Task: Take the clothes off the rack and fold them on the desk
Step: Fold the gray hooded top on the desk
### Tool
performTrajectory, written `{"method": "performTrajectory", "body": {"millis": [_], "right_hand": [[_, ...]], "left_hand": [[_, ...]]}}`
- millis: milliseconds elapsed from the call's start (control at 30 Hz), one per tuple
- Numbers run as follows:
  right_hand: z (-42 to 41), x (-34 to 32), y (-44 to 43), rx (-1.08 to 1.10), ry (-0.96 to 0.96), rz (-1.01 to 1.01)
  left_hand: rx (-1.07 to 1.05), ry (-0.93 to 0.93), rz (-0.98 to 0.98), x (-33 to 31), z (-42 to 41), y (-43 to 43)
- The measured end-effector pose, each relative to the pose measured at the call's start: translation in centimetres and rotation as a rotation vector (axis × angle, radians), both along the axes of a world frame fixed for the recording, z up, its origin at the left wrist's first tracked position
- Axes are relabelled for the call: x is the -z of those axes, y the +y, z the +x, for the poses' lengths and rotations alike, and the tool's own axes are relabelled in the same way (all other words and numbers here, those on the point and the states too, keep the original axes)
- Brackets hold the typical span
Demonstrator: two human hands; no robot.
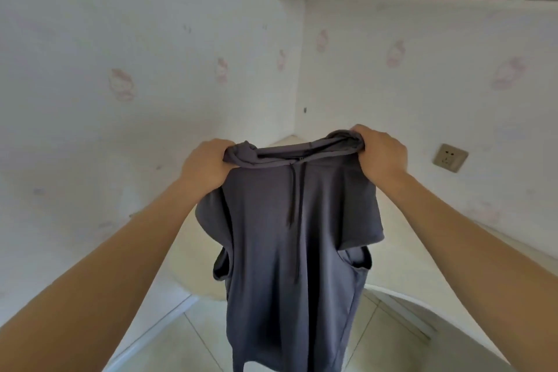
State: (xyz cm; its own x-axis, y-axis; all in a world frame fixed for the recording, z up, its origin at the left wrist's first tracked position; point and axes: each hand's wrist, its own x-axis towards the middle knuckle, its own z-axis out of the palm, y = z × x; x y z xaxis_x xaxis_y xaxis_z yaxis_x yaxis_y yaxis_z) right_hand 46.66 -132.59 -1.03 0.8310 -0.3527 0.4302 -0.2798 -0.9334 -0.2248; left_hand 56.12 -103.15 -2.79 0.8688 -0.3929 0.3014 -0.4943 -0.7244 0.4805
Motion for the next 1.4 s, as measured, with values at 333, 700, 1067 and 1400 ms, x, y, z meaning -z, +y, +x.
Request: {"method": "performTrajectory", "body": {"millis": [333,700,1067,1400], "right_hand": [[15.9,-5.3,-8.1,0.025,-0.092,0.645],[35.0,2.9,-18.9,-0.025,-0.037,0.765],[54.9,12.5,-27.3,-0.104,0.080,0.668],[51.1,26.9,-27.0,-0.231,0.586,0.694]], "left_hand": [[0.046,0.029,-0.099,-5.1,17.8,-11.0],[-0.044,0.194,-0.071,1.6,35.3,-21.7],[-0.229,0.215,-0.271,11.2,50.4,-30.9],[-0.061,0.487,0.061,26.3,44.7,-29.8]]}}
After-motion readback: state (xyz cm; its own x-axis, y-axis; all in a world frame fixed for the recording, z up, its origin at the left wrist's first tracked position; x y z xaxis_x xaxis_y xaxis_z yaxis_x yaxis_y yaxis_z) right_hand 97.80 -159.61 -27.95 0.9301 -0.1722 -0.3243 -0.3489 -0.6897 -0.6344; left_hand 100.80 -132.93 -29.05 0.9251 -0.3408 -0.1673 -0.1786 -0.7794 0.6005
